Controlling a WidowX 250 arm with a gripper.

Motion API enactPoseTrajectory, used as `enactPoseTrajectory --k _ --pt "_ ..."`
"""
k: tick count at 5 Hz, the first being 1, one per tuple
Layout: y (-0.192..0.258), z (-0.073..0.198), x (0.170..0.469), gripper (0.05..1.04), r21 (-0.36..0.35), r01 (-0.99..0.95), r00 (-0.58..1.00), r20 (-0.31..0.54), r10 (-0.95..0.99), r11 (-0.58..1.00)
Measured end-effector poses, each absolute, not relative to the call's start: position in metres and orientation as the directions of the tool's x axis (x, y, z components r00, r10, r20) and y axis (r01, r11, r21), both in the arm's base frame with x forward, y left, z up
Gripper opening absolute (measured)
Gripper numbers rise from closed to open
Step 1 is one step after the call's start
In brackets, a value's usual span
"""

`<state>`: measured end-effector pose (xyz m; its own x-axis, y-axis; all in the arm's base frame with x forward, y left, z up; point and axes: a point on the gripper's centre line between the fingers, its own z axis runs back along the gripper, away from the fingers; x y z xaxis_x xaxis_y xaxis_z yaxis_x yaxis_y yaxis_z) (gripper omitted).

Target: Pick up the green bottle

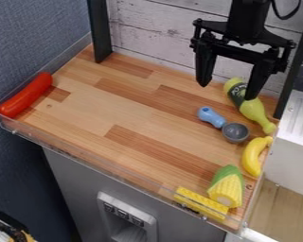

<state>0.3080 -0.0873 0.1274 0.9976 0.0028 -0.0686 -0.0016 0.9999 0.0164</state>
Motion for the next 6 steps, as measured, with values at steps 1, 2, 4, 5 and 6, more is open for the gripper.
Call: enactPoseTrajectory --k 1,2,4,5,6 --pt "-0.090 0.119 0.316 0.997 0.013 0.103 0.991 -0.093 -0.101 0.995" --pt "-0.094 0.116 0.332 0.998 -0.001 0.280 0.955 -0.098 -0.279 0.960" --pt "-0.104 0.108 0.368 0.995 -0.015 0.591 0.803 -0.086 -0.590 0.807" --pt "-0.106 0.107 0.376 0.999 -0.010 0.590 0.804 -0.081 -0.589 0.807" --pt "-0.107 0.090 0.380 0.997 -0.007 0.496 0.864 -0.091 -0.495 0.868"
